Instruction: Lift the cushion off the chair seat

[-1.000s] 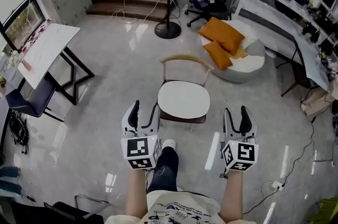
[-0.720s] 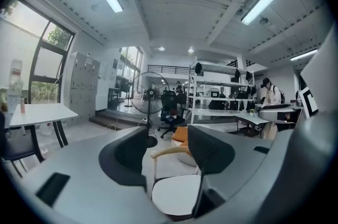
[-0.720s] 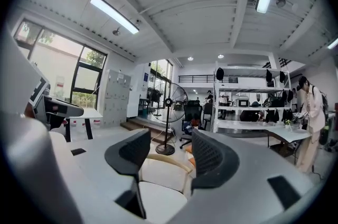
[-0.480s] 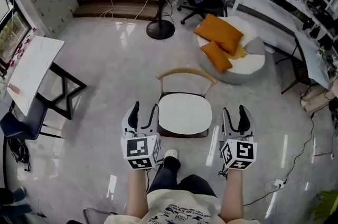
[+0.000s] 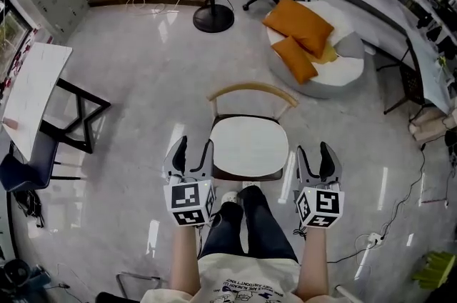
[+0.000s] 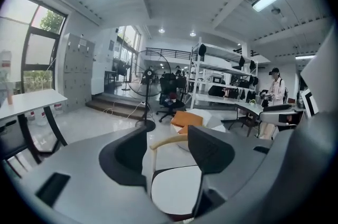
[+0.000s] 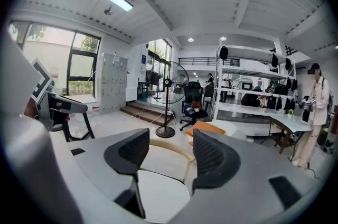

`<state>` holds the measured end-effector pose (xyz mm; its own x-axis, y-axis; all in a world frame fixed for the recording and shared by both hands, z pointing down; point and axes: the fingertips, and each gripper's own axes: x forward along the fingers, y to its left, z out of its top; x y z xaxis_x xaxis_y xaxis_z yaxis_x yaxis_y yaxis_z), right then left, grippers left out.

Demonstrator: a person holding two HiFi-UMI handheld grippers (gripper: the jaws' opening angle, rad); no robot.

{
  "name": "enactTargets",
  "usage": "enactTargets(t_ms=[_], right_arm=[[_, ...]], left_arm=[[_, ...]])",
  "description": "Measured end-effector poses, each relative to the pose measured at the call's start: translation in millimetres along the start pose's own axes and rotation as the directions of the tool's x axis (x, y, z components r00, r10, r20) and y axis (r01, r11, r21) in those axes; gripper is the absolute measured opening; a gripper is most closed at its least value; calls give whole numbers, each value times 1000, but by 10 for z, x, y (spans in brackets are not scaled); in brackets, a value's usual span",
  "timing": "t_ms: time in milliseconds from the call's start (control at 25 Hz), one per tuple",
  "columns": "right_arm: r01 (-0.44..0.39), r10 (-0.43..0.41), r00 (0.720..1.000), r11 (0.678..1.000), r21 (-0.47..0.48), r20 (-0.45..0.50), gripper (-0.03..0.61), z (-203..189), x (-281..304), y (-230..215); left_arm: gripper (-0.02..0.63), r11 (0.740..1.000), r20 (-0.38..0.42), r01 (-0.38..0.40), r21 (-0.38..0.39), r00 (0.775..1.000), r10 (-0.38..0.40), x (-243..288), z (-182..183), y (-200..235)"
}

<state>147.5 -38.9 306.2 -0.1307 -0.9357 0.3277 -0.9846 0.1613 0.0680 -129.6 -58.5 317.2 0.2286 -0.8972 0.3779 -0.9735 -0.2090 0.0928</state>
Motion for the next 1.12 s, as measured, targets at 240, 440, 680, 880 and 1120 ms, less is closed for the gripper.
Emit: enactTargets(t_ms=[240, 440, 680, 880, 1120], right_arm=[[-42, 42, 996, 999, 4, -79, 278, -304, 639, -235], [-80, 81, 986, 997, 13, -144, 278, -602, 1269, -443], [-124, 127, 955, 992, 27, -269, 279, -1277, 1850, -660], [-129, 144, 925, 990, 64, -351, 279, -1873, 2227, -761], [-169, 192, 872, 981, 90, -450, 279, -2705, 2566, -686]], left_arm=[[241, 999, -91, -25, 23, 996, 27, 586, -268, -9], [244, 999, -160, -36, -7, 986, 34, 1173, -565, 16], [252, 998, -286, -58, -6, 957, 54, 1815, -1160, 40], [255, 998, -368, -56, -23, 929, 44, 2234, -1689, 71], [256, 995, -436, -60, -83, 900, 18, 2676, -2408, 160]])
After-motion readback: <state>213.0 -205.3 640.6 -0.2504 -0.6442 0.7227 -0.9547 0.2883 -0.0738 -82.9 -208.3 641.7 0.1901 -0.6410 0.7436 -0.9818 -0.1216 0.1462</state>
